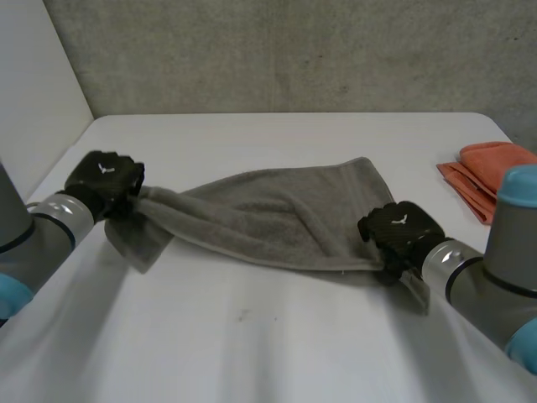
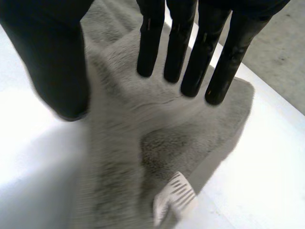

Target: Fold the laundry.

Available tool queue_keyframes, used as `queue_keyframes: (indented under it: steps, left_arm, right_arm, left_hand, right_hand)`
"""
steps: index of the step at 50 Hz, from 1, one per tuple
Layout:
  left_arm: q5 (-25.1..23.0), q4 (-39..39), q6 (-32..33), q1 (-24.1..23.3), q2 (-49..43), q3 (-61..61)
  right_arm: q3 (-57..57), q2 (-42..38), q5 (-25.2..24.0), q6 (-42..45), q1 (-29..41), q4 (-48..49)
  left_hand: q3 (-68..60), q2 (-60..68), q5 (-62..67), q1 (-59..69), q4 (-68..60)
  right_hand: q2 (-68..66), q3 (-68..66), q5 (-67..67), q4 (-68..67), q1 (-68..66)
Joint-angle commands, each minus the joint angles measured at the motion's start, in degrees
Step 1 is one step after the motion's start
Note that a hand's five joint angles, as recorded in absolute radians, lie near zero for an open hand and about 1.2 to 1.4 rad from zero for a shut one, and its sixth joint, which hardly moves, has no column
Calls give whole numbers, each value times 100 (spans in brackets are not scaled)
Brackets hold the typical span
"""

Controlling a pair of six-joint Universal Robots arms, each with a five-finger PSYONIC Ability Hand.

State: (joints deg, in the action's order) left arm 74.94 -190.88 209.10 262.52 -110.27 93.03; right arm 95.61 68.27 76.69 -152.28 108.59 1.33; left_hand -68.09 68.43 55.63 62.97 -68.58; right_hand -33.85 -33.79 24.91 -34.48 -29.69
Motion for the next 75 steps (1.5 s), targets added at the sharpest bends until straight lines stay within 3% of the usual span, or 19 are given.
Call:
queue_keyframes:
  steps: [1, 12, 30, 46, 49, 51, 57, 63, 75]
  left_arm:
    - [3, 24, -660, -104, 647, 250]
    - [3, 227, -713, -148, 937, 251]
    - [12, 235, -739, -228, 990, 207]
    - [21, 244, -880, -201, 999, 180]
    - [21, 244, -888, -192, 1008, 189]
    - [30, 253, -897, -192, 1034, 189]
    - [21, 490, -950, -166, 1297, 189]
    - [12, 903, -941, -140, 1912, 154]
    - [-14, 1965, -880, -105, 2792, -30]
  right_arm:
    - [-183, 336, -14, -899, -548, -466]
    - [185, 362, -848, -1498, -1287, -1056]
    - [1390, 336, -946, -1015, -1235, 42]
    - [1276, -95, -726, -663, -1006, 667]
    - [1188, -218, -638, -654, -1006, 781]
    - [1101, -271, -524, -645, -1006, 790]
    - [863, -17, -295, -610, -1041, 808]
    - [206, 1467, -269, -50, -1050, 99]
    - [-2186, 2164, -348, 1586, -1068, -3128]
  left_hand:
    - [-1191, 1157, 1437, 1703, -1142]
    - [-1191, 1157, 1437, 1703, -1142]
    - [-1191, 1157, 1437, 1703, -1142]
    - [-1191, 1157, 1437, 1703, -1142]
    - [-1191, 1157, 1437, 1703, -1142]
    - [-1191, 1157, 1437, 1703, -1142]
    - [-1191, 1157, 1437, 1703, -1142]
    - [-1191, 1157, 1437, 1703, -1142]
    - [-1191, 1157, 1437, 1703, -1142]
  right_hand:
    - [1703, 1696, -1808, 1766, 1287]
    - [1772, 1765, -1877, 1835, 1355]
    - [1519, 1513, -1625, 1583, 1103]
    - [-548, -555, 443, -485, -964]
    - [-1925, -1931, 1819, -1862, -2341]
    - [-4604, -4610, 4498, -4540, -5020]
    - [-4615, -4621, 4509, -4552, -5031]
    - [-4615, -4621, 4509, -4552, -5031]
    - [-4615, -4621, 4509, -4552, -5031]
